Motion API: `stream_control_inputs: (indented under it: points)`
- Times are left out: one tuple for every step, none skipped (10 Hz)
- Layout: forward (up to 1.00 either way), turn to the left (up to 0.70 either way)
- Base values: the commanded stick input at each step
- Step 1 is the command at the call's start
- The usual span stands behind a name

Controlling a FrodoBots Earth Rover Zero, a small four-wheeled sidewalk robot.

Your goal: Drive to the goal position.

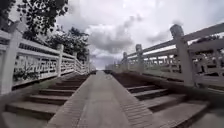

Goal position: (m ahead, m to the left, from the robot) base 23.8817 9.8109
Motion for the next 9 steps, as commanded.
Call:
stream_control_inputs:
  points:
    - [0.45,0.23]
    - [0.45,0.11]
    - [0.45,0.00]
    - [0.45,0.00]
    - [0.45,0.00]
    - [0.45,0.00]
    - [0.45,0.00]
    - [0.45,0.00]
    - [0.45,0.00]
